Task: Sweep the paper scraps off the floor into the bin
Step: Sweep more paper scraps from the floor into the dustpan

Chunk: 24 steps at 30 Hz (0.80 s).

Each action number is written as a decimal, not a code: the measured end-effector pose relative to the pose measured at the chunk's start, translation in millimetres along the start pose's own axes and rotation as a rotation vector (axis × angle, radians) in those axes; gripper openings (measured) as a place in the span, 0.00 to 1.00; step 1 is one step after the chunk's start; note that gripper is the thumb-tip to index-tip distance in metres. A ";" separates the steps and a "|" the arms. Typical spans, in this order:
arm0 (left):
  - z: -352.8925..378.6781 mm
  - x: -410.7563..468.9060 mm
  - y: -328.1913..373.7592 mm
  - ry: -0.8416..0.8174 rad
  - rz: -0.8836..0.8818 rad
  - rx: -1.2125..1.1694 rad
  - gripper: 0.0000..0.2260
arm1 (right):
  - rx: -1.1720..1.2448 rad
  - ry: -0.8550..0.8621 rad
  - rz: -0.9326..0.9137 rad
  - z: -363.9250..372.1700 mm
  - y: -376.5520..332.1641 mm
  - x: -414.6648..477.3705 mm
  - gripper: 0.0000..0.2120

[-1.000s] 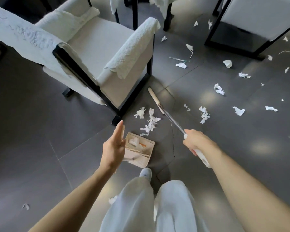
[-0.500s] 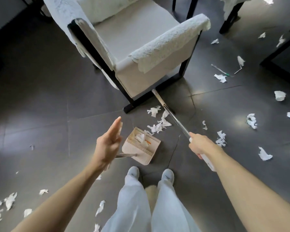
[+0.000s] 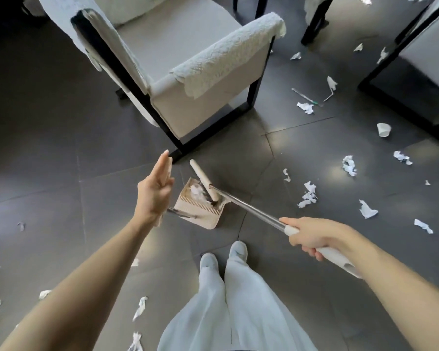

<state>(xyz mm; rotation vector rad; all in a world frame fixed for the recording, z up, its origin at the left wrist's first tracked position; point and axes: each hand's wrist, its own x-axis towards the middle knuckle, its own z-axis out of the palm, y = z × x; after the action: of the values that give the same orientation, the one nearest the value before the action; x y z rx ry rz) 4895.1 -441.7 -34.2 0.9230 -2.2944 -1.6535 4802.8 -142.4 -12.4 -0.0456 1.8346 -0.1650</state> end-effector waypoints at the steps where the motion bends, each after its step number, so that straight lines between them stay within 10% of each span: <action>1: 0.5 -2.5 -0.5 -0.010 0.002 -0.003 0.27 | 0.054 0.010 0.002 0.3 5.1 -3.2 0.33; 13: 59.6 4.1 19.7 -0.110 0.074 -0.067 0.29 | 0.536 0.141 -0.060 -22.1 50.5 -4.9 0.32; 24: 224.5 62.5 90.7 -0.046 0.149 0.038 0.28 | 0.836 0.201 -0.106 -186.9 160.5 5.8 0.32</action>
<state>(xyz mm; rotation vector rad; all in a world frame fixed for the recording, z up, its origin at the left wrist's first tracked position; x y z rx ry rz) 4705.0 -279.9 -49.4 0.7089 -2.3685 -1.5917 4630.4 32.3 8.4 0.4725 1.8292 -1.0242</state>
